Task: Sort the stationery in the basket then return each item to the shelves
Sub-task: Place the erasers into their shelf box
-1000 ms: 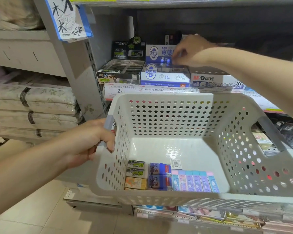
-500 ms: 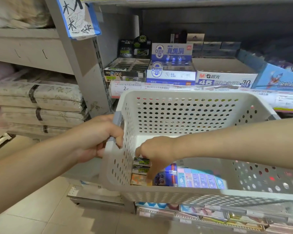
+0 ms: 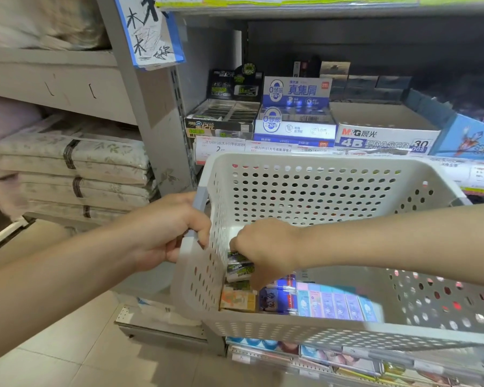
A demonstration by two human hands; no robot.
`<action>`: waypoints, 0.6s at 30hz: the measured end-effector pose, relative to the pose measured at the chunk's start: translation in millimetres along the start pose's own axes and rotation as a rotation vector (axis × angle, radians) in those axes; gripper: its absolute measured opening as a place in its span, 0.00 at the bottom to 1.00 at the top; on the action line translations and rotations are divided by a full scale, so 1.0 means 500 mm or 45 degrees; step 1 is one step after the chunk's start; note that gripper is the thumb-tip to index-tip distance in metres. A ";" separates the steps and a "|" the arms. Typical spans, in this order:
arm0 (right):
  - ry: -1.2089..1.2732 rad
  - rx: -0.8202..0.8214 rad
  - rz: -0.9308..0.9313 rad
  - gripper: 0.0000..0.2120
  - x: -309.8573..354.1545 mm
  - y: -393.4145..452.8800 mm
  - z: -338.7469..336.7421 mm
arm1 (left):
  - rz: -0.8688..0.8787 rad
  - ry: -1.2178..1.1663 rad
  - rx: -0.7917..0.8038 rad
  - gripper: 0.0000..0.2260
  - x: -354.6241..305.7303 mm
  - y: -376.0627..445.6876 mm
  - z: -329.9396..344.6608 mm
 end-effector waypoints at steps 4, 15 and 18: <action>0.143 -0.127 0.028 0.14 -0.030 -0.029 -0.101 | -0.012 -0.021 -0.061 0.24 -0.002 -0.011 -0.021; 0.568 -0.567 0.471 0.23 -0.171 0.058 -0.332 | -0.004 0.020 -0.048 0.28 0.009 -0.045 -0.073; 0.507 -0.449 0.568 0.24 -0.183 0.099 -0.341 | -0.003 0.009 -0.065 0.26 0.008 -0.053 -0.078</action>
Point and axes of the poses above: each hand's wrist, its own y-axis towards the middle knuckle, its own z-axis out of the palm, x = y × z, the point moved 1 cm from there along y, towards the middle knuckle, and after that the axes turned 12 degrees about z, right-handed, at the moved point
